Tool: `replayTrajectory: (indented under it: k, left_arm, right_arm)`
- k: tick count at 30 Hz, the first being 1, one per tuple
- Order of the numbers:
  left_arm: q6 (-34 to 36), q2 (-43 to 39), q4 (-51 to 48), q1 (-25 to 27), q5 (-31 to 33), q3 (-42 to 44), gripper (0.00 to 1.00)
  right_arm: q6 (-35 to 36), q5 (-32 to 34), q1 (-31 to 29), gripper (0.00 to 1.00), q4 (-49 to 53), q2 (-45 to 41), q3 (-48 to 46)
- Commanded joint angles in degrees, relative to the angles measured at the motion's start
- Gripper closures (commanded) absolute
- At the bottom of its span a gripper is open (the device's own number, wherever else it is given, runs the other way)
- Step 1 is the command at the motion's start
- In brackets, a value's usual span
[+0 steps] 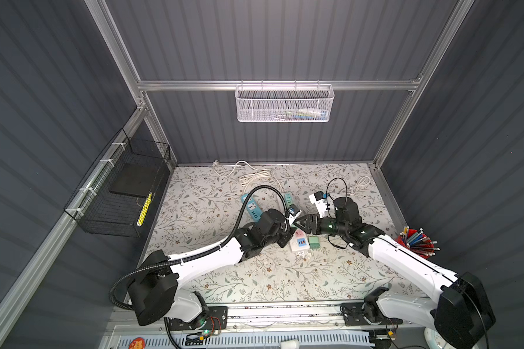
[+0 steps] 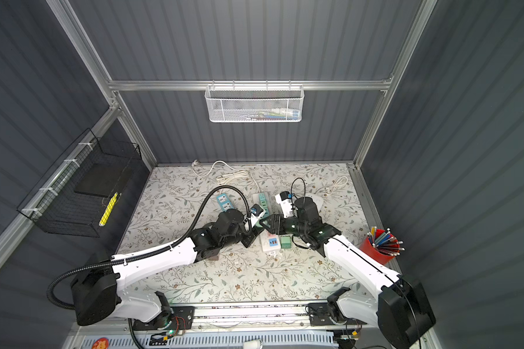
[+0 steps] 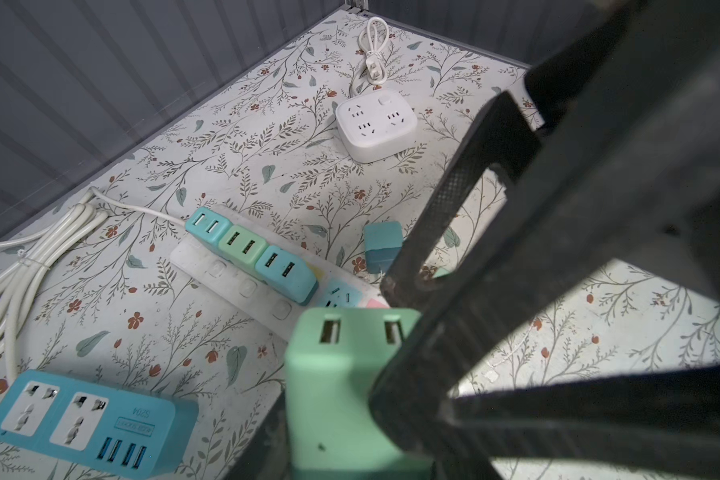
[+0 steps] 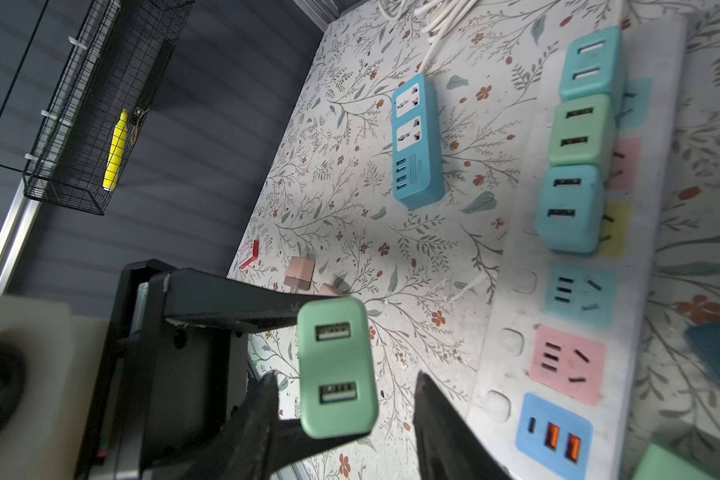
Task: Insert the plug
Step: 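Lift the mint adapter toward the right gripper and close the right gripper on it, then open the left gripper and withdraw while right gripper carries adapter over strip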
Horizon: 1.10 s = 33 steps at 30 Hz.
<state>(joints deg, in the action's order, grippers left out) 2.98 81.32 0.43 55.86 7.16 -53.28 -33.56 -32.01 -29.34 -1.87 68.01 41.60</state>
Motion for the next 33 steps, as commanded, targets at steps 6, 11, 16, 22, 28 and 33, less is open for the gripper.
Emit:
replayTrajectory:
  k: [6, 11, 16, 22, 28, 33]
  left_arm:
    - [1.1, -1.5, -0.4, 0.3, -2.6, -1.7, 0.75]
    - [1.0, -1.3, -0.5, 0.3, -2.6, -1.6, 0.73]
    - [0.2, -1.6, -1.0, 0.2, -0.4, -1.9, 0.45]
    - [-2.6, -4.7, -2.5, 0.2, 6.6, -2.6, 0.21]
    - [-6.1, -8.4, -1.4, 0.2, 25.1, -3.6, 0.04]
    - [-9.4, -6.3, -3.9, -4.3, 33.3, -8.6, 0.0]
  right_arm:
    - [-1.4, -2.2, -1.3, 0.61, -4.1, 3.3, 2.2]
    - [-1.4, -2.4, -1.7, 0.65, -4.2, 4.1, 2.3]
    - [-1.0, -0.3, -1.7, 0.75, -3.5, 3.2, 2.1]
    - [1.1, 6.9, -1.9, 0.78, -1.5, 1.1, 2.1]
    - [6.1, 20.8, -3.5, 0.78, -1.1, 0.6, 1.4]
    - [12.1, 34.5, -6.9, 0.78, -3.9, 3.3, 0.5]
